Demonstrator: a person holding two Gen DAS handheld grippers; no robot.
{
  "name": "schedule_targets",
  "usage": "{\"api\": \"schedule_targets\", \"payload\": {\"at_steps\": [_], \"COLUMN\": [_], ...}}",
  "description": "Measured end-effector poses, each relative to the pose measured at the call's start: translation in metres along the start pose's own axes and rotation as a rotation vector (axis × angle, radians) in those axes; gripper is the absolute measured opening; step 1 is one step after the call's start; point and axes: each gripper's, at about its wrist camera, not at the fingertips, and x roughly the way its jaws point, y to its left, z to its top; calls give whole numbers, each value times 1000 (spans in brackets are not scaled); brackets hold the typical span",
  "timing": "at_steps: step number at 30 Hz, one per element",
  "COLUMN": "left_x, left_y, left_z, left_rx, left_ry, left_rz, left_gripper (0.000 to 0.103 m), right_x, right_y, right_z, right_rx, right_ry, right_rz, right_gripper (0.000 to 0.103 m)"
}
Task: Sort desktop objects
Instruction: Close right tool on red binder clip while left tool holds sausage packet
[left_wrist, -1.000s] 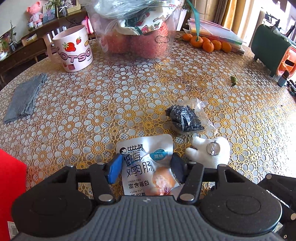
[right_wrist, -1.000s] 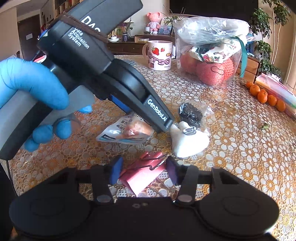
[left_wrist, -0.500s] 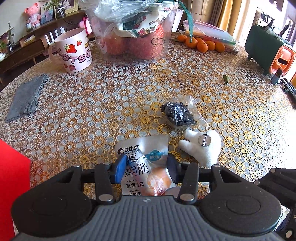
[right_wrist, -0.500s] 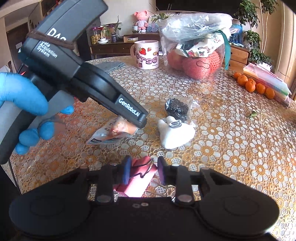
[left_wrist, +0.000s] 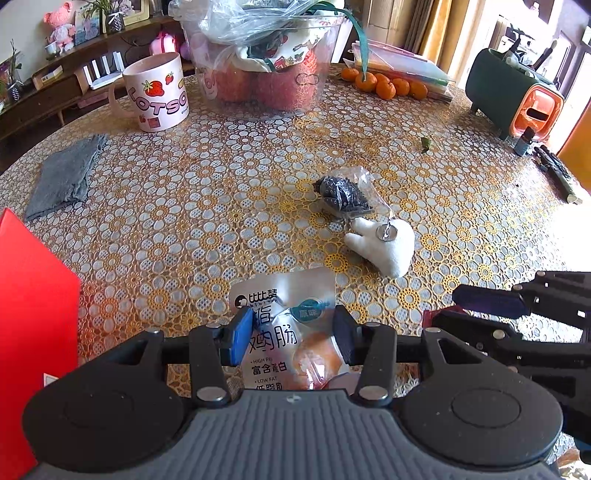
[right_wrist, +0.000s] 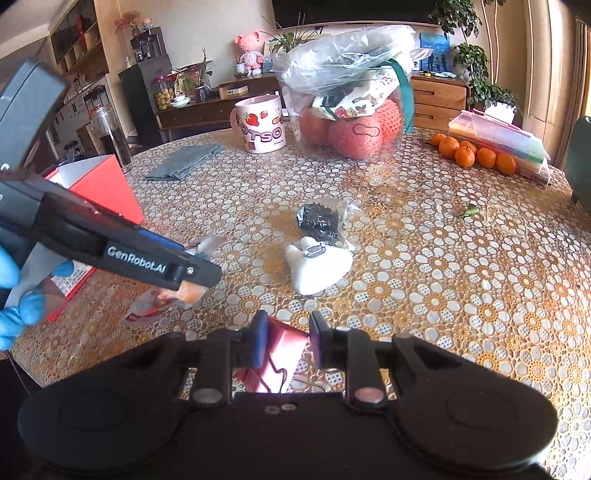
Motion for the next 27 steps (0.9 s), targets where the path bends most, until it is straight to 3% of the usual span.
{"api": "schedule_targets", "payload": {"at_steps": [10, 11, 12, 16, 18, 20, 21, 23, 27], "left_x": [-32, -35, -39, -54, -59, -62, -62, -62, -58], "left_y": [15, 15, 16, 19, 21, 23, 23, 24, 26], "left_z": [-12, -13, -13, -15, -17, -19, -20, -22, -25], "left_rx": [-5, -5, -4, 5, 8, 6, 6, 6, 3], "left_ry": [-21, -25, -30, -52, -61, -65, -65, -61, -47], "left_rz": [-18, -21, -24, -35, -35, -35, -35, -35, -34], "left_gripper": [46, 46, 46, 46, 46, 45, 46, 46, 45], "right_x": [-16, -18, -20, -28, -27, -27, -27, -24, -10], "right_y": [4, 5, 6, 14, 16, 18, 19, 19, 17], "right_z": [7, 8, 10, 16, 17, 16, 16, 18, 21], "right_rx": [33, 33, 33, 16, -6, -34, -52, -90, -118], "right_ry": [-13, -15, -20, -30, -14, -7, -6, 10, 44], "right_rz": [-16, -18, -10, -41, -35, -51, -57, -48, -33], "right_gripper": [22, 5, 2, 0, 5, 24, 27, 57, 62]}}
